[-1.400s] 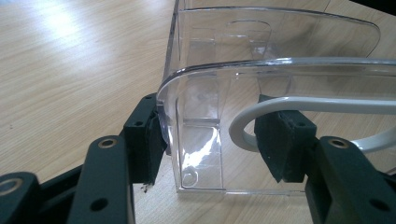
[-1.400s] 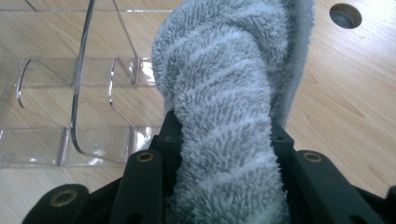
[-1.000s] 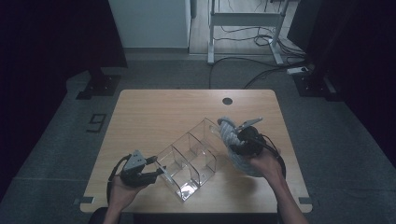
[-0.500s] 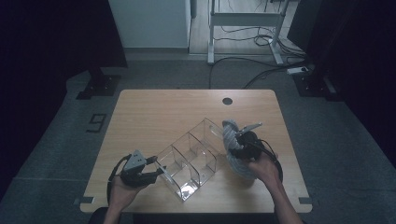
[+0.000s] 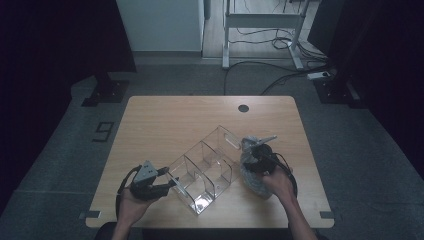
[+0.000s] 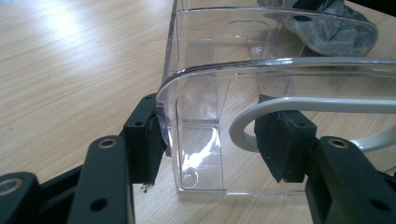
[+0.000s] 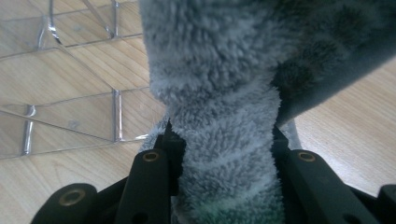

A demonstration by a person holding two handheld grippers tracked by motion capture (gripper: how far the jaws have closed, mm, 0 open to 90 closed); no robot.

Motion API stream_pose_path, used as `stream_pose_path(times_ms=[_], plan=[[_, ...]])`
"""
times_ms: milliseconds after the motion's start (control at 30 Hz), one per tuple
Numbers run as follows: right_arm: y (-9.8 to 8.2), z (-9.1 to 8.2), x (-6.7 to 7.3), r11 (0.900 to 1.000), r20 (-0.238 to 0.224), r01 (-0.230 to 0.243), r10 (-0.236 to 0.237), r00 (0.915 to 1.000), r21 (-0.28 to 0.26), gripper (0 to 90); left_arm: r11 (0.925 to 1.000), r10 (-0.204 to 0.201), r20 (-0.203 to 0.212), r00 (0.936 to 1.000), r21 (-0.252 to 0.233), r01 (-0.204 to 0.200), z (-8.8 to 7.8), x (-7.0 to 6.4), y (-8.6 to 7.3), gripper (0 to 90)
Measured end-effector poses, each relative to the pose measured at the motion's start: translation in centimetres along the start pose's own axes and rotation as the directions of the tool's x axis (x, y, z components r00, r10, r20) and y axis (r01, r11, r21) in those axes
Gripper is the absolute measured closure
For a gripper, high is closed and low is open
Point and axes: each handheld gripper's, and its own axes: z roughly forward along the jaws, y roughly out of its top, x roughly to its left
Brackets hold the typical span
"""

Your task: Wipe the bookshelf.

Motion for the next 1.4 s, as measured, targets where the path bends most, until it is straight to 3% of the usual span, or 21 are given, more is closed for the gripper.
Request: stream_pose_path(times_ms=[400,600,800,967,1133,1400], plan=[[-1.1,3.4,-0.5,0.998,0.014,-0.028,0.027,0.9995,0.058,63.2,1.0000,-0.005,-0.007,1.0000,-0.006,0.005,0.3,0.0,0.1,44.2],[-1.2,3.2,-0.5,0.998,0.017,-0.020,0.019,0.9997,0.057,63.1,0.9999,-0.004,-0.009,0.9999,-0.010,0.004,0.3,0.0,0.1,44.3],[-1.9,1.5,-0.5,0.999,0.008,-0.017,0.017,0.9998,0.029,64.2,0.9998,-0.001,-0.014,0.9999,-0.019,0.001,0.4,0.0,0.0,44.3],[-2.7,-0.7,-0.5,1.000,-0.013,-0.022,0.022,0.9997,-0.019,64.4,0.9996,0.013,-0.024,0.9996,-0.023,-0.014,0.3,0.0,0.0,41.5],[-3.2,-3.2,0.1,0.999,-0.006,-0.010,0.009,0.9999,-0.052,64.3,0.9995,0.012,-0.019,0.9997,-0.028,-0.012,0.2,0.2,-0.1,40.0],[-3.3,-6.9,1.0,0.996,-0.012,0.016,-0.017,0.9998,-0.084,64.2,0.9994,0.021,-0.011,0.9997,-0.028,-0.022,0.2,0.1,-0.1,44.6]])
